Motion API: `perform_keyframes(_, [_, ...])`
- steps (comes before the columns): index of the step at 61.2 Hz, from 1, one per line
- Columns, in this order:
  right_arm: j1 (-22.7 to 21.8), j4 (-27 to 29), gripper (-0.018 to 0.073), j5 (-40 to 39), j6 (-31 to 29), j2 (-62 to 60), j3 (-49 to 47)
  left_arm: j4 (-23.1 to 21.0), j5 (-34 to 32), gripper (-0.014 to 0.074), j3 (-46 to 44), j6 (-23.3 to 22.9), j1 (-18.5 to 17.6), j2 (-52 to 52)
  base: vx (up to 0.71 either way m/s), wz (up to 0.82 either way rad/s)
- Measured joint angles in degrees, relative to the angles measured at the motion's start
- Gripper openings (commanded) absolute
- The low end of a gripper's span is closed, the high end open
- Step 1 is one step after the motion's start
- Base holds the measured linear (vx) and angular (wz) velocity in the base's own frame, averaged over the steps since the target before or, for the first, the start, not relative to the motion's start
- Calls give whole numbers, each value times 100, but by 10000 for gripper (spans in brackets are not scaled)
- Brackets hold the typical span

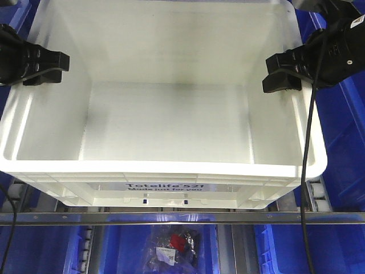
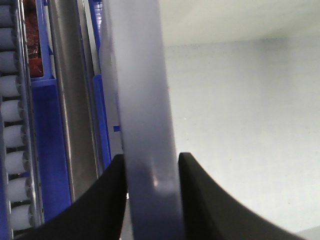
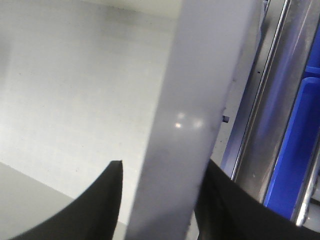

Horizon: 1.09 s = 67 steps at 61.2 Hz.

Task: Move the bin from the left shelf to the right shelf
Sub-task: 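Lift the tote and pull it off the shelf toward the robot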

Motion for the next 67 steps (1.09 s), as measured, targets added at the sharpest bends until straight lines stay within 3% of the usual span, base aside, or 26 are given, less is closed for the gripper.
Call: perform_keyframes(67, [0,0,-4,14,7,-17,0,-1,7,-8,0,11,0,-4,-11,-5])
